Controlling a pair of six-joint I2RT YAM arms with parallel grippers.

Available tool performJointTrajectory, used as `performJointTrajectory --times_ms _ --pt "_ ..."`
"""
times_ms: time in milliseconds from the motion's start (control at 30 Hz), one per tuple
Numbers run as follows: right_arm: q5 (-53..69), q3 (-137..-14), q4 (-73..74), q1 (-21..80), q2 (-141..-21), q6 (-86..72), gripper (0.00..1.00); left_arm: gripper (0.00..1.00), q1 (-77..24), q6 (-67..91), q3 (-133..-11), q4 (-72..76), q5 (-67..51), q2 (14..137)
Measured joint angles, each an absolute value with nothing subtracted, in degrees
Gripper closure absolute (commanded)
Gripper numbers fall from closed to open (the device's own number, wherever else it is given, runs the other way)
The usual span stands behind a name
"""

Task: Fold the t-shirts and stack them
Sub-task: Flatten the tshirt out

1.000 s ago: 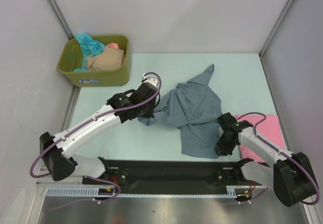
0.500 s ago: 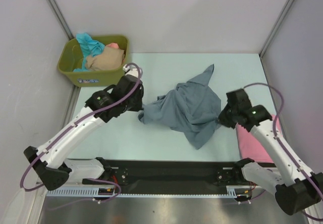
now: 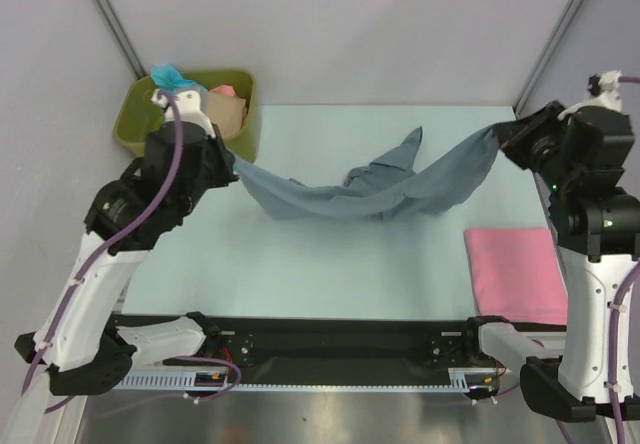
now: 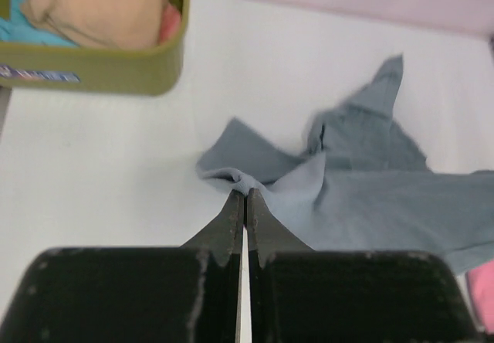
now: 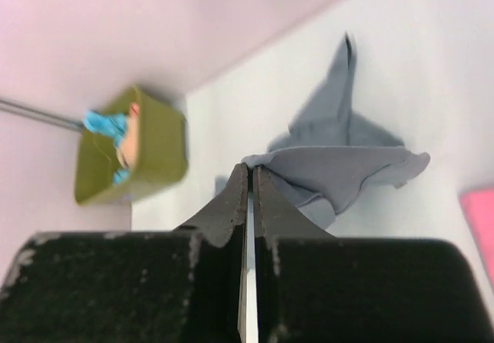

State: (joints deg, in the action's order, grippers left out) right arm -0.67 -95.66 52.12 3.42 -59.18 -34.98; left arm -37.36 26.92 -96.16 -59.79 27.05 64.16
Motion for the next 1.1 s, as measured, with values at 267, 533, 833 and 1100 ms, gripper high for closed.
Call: performJointTrajectory --times_ms 267,533,833,1100 --pt "1.5 -112.2 48.8 0.9 -65.1 -32.4 1.00 0.99 -37.1 22.3 -107.1 -59.4 35.7 60.7" --pt "2.6 -118.5 39.7 0.9 -64.7 -29.8 1.00 1.00 -37.1 14.7 -112.0 -54.0 36.8 55.5" --pt "5.8 -115.3 26.8 0.9 -54.9 -27.3 1.00 1.00 -37.1 9.5 -110.6 -50.8 30.7 49.1" --pt "7.1 -121.0 25.0 0.9 -65.7 -27.2 1.00 1.00 -37.1 8.8 -113.6 -54.0 37.1 56.1"
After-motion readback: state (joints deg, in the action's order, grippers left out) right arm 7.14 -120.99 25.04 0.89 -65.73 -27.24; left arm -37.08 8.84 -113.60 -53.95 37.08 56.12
